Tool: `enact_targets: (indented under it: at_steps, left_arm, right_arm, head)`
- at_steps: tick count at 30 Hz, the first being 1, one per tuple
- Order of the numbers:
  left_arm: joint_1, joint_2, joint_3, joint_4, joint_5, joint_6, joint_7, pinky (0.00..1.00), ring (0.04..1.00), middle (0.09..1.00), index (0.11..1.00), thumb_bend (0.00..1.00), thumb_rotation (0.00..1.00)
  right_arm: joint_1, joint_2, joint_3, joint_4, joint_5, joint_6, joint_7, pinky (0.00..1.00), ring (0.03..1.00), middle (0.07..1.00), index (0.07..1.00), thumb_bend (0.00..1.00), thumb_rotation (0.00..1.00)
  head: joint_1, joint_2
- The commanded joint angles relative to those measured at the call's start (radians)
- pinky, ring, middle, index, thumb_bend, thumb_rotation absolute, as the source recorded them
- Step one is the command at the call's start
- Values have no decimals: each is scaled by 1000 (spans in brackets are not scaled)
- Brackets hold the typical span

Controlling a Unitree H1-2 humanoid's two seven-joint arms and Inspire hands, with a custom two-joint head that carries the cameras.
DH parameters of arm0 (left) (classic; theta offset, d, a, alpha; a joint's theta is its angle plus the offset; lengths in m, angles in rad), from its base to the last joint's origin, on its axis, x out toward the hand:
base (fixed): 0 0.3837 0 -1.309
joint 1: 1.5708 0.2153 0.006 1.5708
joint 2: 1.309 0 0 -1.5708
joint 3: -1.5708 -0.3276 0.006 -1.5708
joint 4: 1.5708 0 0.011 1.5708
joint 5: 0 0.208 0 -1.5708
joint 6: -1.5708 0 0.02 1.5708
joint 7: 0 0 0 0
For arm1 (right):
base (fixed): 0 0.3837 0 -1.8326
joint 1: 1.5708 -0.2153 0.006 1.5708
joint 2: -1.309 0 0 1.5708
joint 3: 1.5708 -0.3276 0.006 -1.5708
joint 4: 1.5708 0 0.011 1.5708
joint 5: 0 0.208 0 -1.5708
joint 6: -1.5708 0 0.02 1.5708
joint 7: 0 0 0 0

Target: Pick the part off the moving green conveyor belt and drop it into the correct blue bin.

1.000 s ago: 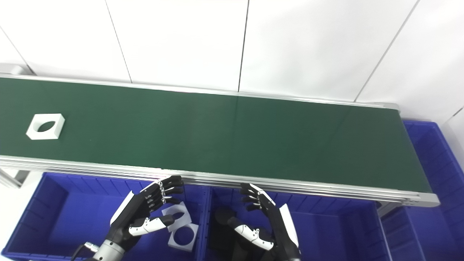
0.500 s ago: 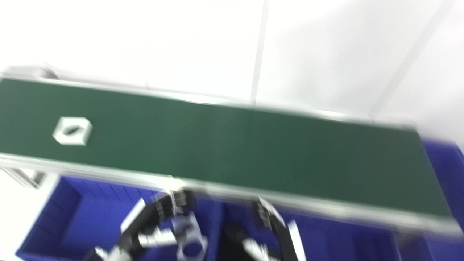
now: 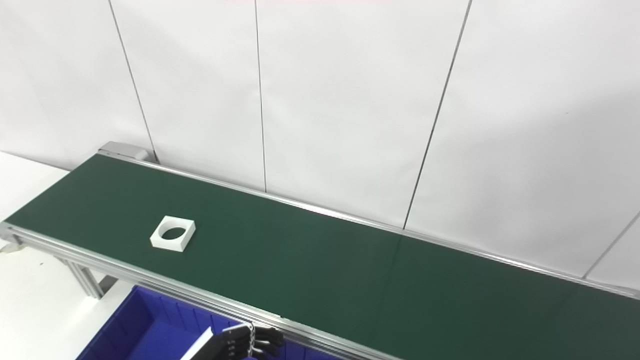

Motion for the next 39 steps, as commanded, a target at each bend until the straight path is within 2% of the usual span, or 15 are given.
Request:
enact_targets:
  at_steps: [1, 4, 7, 9, 14, 21, 25, 32, 35, 39]
  left_arm:
    - [-3, 13, 7, -45, -22, -6, 4, 567, 637, 679, 676, 862, 89]
    - [-5, 18, 11, -61, -22, -10, 3, 546, 618, 666, 669, 868, 70]
    - [-13, 27, 17, -85, 3, -12, 11, 538, 610, 660, 663, 873, 76]
    - [-20, 33, 23, -107, 22, -6, 19, 544, 611, 655, 658, 902, 99]
    - [-46, 52, 47, -151, 51, -13, 30, 528, 601, 648, 645, 931, 97]
    - [-95, 65, 90, -206, 86, 34, 54, 517, 609, 643, 627, 991, 137]
    - [-132, 89, 121, -255, 130, 92, 64, 537, 638, 667, 637, 1000, 123]
    - [-182, 129, 161, -275, 198, 114, 77, 534, 637, 669, 655, 1000, 153]
    - [-197, 145, 164, -283, 265, 128, 86, 559, 648, 680, 666, 956, 130]
    - [-209, 153, 156, -313, 340, 192, 71, 621, 700, 721, 701, 892, 87]
  right_arm:
    - [-18, 8, 2, -9, 17, -54, -9, 615, 697, 766, 841, 415, 460]
    - [-23, 8, 1, -1, 27, -54, -3, 612, 697, 767, 844, 400, 437]
    - [-29, 6, 2, 7, 32, -54, 0, 609, 695, 767, 845, 393, 424]
    - [-33, 3, 5, 11, 31, -54, -1, 607, 696, 769, 847, 356, 355]
    - [-46, -1, 7, 29, 35, -55, -4, 604, 695, 769, 851, 335, 318]
    - [-64, -7, 10, 54, 43, -55, -10, 605, 702, 776, 857, 322, 306]
    - [-73, -15, 15, 66, 48, -55, -19, 602, 702, 775, 859, 327, 310]
    - [-86, -25, 33, 81, 57, -55, -38, 601, 703, 776, 863, 318, 293]
    - [-88, -28, 37, 80, 60, -55, -44, 604, 705, 778, 864, 314, 291]
    - [-89, -32, 40, 79, 64, -55, -44, 603, 705, 779, 865, 309, 290]
  head:
    - [8, -4]
    - [14, -9]
    - [32, -31]
    - [39, -39]
    - [56, -56]
    - [85, -81]
    - [100, -88]
    - [109, -89]
    - [113, -87]
    - [119, -81]
